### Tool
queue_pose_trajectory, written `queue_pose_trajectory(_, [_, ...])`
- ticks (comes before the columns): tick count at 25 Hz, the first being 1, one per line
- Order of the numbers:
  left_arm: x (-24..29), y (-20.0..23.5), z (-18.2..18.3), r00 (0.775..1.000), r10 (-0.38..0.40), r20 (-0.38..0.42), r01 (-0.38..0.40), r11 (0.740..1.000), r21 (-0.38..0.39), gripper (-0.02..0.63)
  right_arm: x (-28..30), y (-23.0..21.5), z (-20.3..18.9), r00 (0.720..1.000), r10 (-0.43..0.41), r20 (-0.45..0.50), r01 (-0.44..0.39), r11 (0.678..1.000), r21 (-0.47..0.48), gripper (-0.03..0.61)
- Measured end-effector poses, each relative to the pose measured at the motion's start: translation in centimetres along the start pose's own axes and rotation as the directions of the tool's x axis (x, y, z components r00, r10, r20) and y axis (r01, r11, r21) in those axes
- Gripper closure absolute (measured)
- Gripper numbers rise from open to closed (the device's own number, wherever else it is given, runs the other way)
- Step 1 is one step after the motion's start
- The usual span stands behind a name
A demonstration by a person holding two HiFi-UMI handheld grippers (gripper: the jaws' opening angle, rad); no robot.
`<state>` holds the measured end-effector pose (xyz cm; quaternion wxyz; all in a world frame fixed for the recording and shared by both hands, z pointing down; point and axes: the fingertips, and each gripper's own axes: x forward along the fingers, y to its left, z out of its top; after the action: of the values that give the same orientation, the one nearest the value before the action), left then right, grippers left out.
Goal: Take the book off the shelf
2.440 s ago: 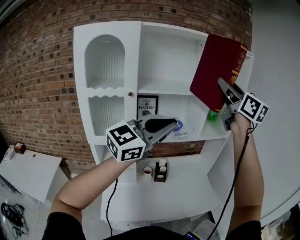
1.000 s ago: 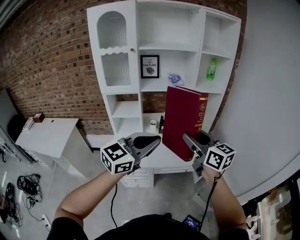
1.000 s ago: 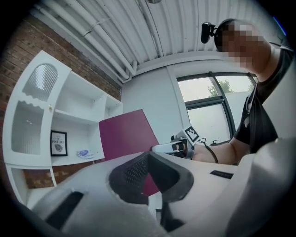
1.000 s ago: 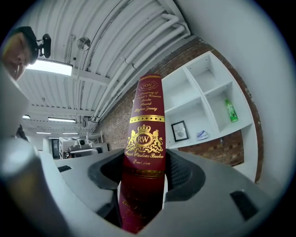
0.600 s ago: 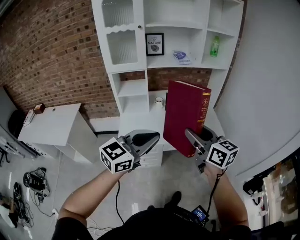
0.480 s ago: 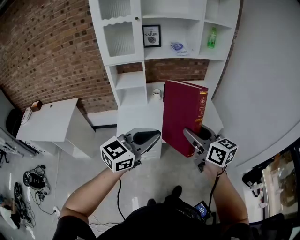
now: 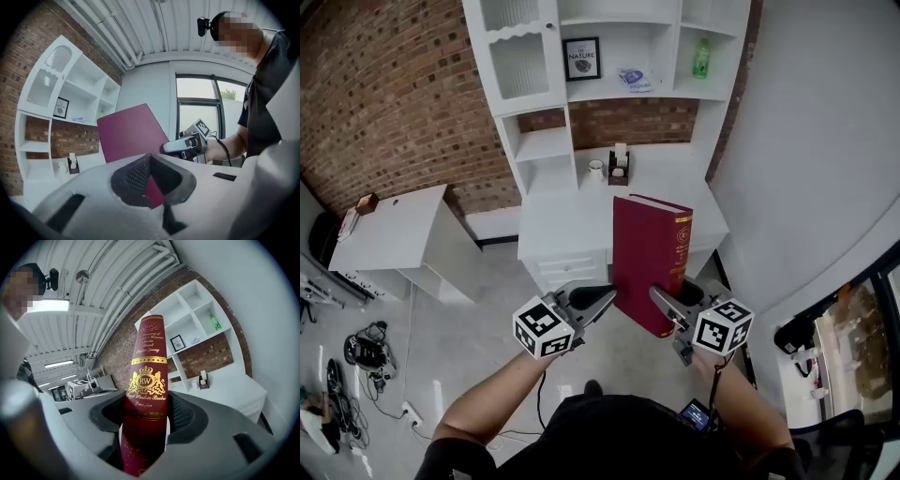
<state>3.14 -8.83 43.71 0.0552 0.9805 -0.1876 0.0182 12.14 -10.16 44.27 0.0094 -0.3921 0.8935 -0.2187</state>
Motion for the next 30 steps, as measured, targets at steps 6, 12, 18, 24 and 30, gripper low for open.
queue_pose_trajectory(6, [2.6, -7.1, -3.0, 1.000, 0.011, -0.021, -0.012, 0.998, -0.069, 0.606, -7.4, -0.2, -4.8, 0.998, 0.019, -0.062, -0.017, 0.999, 0.039, 0.337])
queue_pose_trajectory(12, [3.8, -14.8, -5.7, 0.998, 0.003, -0.055, -0.008, 0.996, -0.084, 0.606, -14.0, 0.3, -9.6, 0.994, 0.037, -0.104, -0.029, 0.997, 0.070, 0.337])
queue_pose_trajectory(18, [3.2, -20.1, -8.6, 0.996, 0.022, -0.089, -0.027, 0.998, -0.057, 0.606, -18.0, 0.6, -14.3, 0.990, 0.032, -0.134, -0.017, 0.994, 0.112, 0.337])
queue_pose_trajectory(24, [2.8, -22.2, -11.4, 0.994, 0.056, -0.094, -0.070, 0.986, -0.154, 0.606, -20.6, 0.4, -17.9, 0.988, 0.026, -0.155, 0.000, 0.986, 0.168, 0.337])
queue_pose_trajectory(30, [3.0, -23.9, -14.0, 0.992, 0.062, -0.111, -0.084, 0.974, -0.209, 0.606, -21.6, 0.4, -20.0, 0.986, 0.029, -0.162, 0.001, 0.983, 0.181, 0.337])
